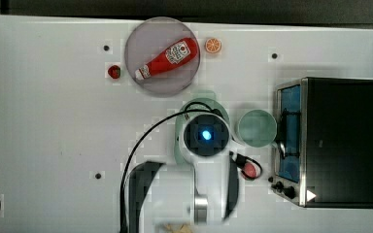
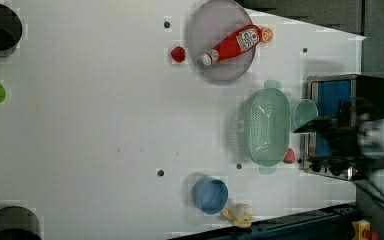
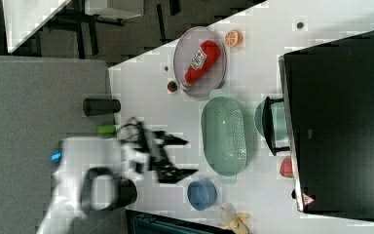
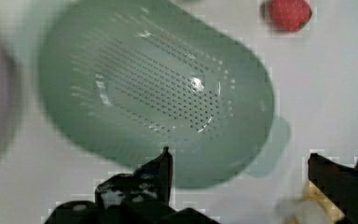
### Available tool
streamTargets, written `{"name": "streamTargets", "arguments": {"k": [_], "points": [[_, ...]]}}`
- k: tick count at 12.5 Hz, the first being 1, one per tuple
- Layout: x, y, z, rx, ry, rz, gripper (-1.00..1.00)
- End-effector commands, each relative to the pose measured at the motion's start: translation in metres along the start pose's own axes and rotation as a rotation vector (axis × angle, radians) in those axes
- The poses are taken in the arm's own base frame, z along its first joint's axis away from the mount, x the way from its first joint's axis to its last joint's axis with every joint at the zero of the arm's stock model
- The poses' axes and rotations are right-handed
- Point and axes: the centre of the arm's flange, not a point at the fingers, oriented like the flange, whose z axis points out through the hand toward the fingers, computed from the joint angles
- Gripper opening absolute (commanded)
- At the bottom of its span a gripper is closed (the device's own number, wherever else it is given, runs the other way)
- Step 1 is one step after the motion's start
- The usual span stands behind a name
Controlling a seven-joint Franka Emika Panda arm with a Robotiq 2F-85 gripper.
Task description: Drag strainer right to left.
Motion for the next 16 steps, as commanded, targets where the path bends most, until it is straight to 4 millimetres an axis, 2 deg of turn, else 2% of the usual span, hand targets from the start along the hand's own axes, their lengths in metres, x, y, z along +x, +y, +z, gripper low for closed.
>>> {"name": "streamTargets", "arguments": {"k": [1,3,5,7,9,12,16], "points": [[0.010,-0.009,0.019,0.086,0.017,0.131,1.00],[0.011,-0.024,0.053,0.119,0.029,0.145,1.00],[0.007,-0.034,0.086,0.127,0.022,0.256,1.00],[-0.006,-0.046,0.116,0.146,0.017,0.352,1.00],[-0.023,-0.057,0.141,0.174,0.013,0.375,1.00],[-0.038,-0.063,0.168,0.169,0.008,0.343,1.00],[-0.052,-0.069,0.173,0.162,0.005,0.314,1.00]]}}
